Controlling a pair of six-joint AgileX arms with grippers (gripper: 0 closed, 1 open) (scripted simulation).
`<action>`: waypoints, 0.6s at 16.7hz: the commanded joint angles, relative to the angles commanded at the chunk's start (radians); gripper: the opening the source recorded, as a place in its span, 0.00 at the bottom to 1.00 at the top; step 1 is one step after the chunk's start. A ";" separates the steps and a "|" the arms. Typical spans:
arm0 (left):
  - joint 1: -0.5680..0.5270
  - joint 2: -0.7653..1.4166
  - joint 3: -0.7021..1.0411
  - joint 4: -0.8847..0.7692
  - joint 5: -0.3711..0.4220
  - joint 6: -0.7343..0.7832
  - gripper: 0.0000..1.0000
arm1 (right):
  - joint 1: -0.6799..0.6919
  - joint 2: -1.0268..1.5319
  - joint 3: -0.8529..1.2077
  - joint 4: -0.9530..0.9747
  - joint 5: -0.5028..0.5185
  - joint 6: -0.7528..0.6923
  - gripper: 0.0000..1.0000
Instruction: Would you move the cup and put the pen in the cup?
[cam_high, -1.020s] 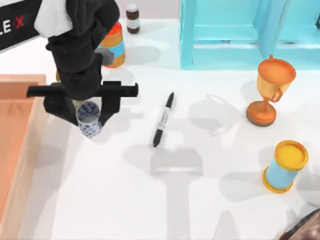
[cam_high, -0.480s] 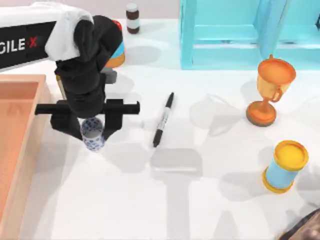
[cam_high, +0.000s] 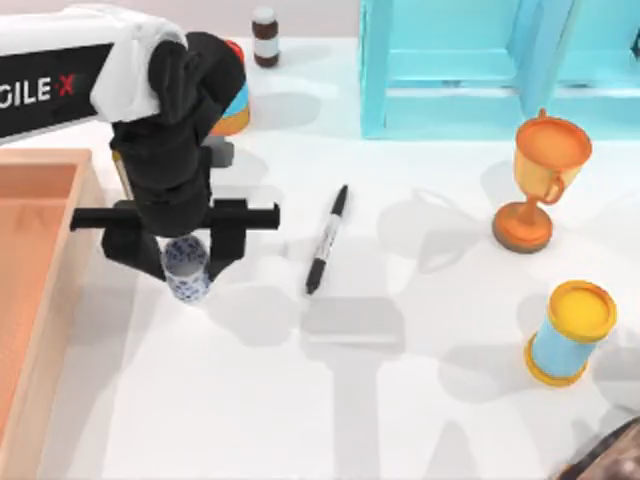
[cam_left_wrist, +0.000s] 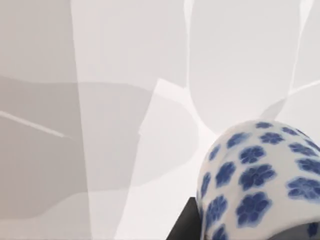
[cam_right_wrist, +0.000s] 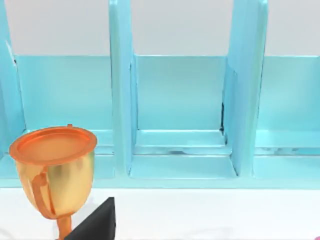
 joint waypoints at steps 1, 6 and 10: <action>0.000 0.000 0.000 0.000 0.000 0.000 0.45 | 0.000 0.000 0.000 0.000 0.000 0.000 1.00; 0.000 0.000 0.000 0.000 0.000 0.000 0.83 | 0.000 0.000 0.000 0.000 0.000 0.000 1.00; 0.000 0.000 0.000 0.000 0.000 0.000 1.00 | 0.000 0.000 0.000 0.000 0.000 0.000 1.00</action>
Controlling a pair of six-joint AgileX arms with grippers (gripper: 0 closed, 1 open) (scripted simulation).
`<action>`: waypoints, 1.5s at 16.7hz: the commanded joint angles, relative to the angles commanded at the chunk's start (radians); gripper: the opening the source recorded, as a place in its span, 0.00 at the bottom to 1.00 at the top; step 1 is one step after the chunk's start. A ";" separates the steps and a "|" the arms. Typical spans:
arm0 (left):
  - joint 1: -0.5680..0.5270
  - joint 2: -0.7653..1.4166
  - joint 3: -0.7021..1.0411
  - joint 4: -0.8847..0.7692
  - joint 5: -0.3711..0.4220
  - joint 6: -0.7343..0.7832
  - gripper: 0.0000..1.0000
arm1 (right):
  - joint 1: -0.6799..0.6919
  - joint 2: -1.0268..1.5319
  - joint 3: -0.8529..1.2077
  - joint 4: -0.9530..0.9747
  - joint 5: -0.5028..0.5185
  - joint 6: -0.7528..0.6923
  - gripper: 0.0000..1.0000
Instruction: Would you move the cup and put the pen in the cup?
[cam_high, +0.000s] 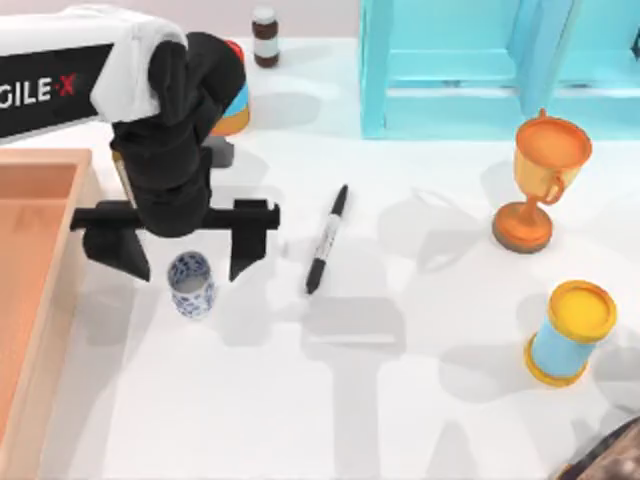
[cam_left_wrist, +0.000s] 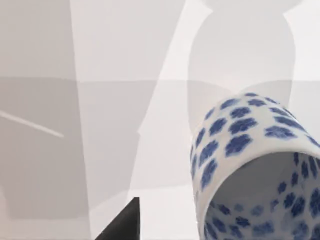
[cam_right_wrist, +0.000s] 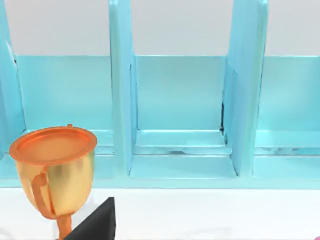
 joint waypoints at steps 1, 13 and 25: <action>0.000 0.000 0.000 0.000 0.000 0.000 1.00 | 0.000 0.000 0.000 0.000 0.000 0.000 1.00; -0.002 0.012 0.170 -0.169 0.000 -0.006 1.00 | 0.000 0.000 0.000 0.000 0.000 0.000 1.00; -0.005 -0.006 0.592 -0.599 0.000 -0.006 1.00 | 0.000 0.000 0.000 0.000 0.000 0.000 1.00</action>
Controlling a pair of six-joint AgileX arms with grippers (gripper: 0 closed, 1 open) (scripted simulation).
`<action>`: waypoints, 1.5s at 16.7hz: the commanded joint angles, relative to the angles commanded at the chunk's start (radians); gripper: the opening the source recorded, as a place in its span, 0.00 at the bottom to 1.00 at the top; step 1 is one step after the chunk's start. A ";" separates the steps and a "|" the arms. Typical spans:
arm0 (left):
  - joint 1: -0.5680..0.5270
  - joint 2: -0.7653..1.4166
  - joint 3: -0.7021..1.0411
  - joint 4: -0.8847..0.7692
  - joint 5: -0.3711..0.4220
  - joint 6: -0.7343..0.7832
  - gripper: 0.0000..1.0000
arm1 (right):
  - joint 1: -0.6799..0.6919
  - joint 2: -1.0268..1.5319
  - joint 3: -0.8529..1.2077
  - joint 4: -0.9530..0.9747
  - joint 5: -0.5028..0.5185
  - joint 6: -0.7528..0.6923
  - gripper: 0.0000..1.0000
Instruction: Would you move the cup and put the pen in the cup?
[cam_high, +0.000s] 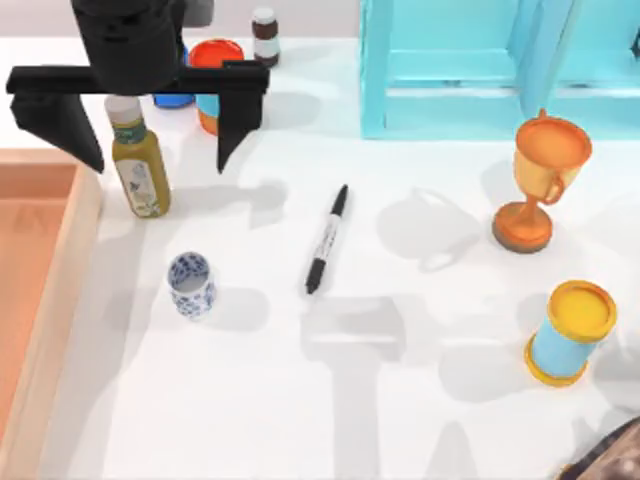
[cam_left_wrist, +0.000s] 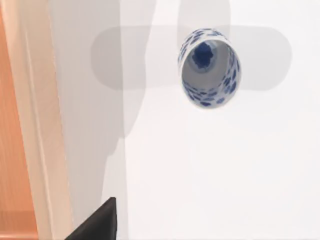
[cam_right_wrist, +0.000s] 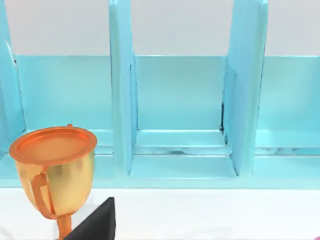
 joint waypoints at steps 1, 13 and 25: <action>0.003 0.002 -0.002 0.003 0.000 0.000 1.00 | 0.000 0.000 0.000 0.000 0.000 0.000 1.00; -0.244 0.458 0.252 0.224 -0.156 0.015 1.00 | 0.000 0.000 0.000 0.000 0.000 0.000 1.00; -0.253 0.517 0.168 0.383 -0.172 0.034 1.00 | 0.000 0.000 0.000 0.000 0.000 0.000 1.00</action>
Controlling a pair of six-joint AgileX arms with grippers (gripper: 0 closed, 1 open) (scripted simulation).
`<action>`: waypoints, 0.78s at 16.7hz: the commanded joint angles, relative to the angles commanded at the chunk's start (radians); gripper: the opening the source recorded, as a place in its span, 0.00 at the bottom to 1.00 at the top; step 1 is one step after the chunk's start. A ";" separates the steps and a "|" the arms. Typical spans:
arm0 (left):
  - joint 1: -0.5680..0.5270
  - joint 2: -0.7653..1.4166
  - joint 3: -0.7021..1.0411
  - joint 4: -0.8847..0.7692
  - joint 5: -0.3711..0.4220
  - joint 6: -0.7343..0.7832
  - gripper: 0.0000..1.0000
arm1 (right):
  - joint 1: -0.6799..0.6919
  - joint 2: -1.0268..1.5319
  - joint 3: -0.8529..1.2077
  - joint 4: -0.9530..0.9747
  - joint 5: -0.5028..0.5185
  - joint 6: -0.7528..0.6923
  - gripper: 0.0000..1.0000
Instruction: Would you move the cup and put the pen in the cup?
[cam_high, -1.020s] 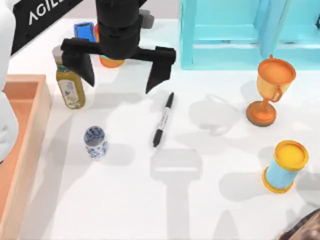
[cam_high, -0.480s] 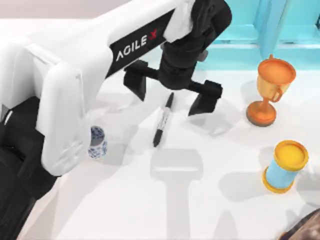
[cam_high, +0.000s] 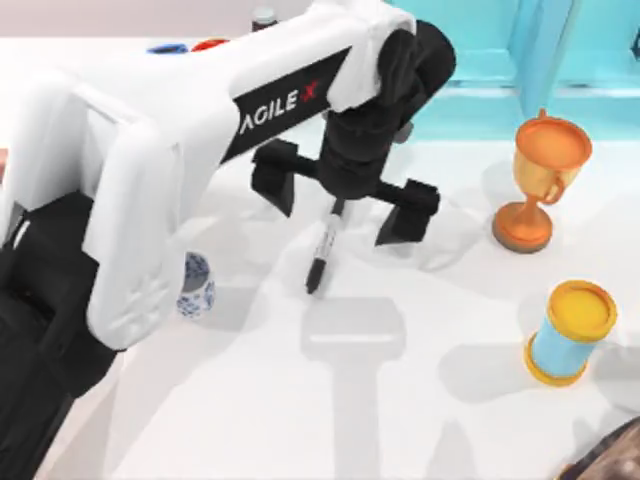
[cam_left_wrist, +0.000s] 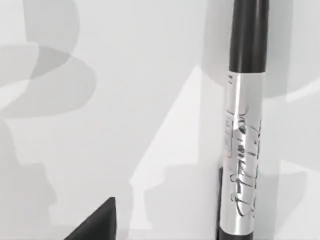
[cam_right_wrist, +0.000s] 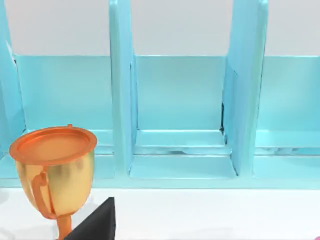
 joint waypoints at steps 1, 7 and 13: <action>0.004 0.008 -0.030 0.038 0.000 0.004 1.00 | 0.000 0.000 0.000 0.000 0.000 0.000 1.00; 0.022 0.044 -0.160 0.208 0.001 0.023 1.00 | 0.000 0.000 0.000 0.000 0.000 0.000 1.00; 0.022 0.044 -0.161 0.209 0.001 0.023 0.85 | 0.000 0.000 0.000 0.000 0.000 0.000 1.00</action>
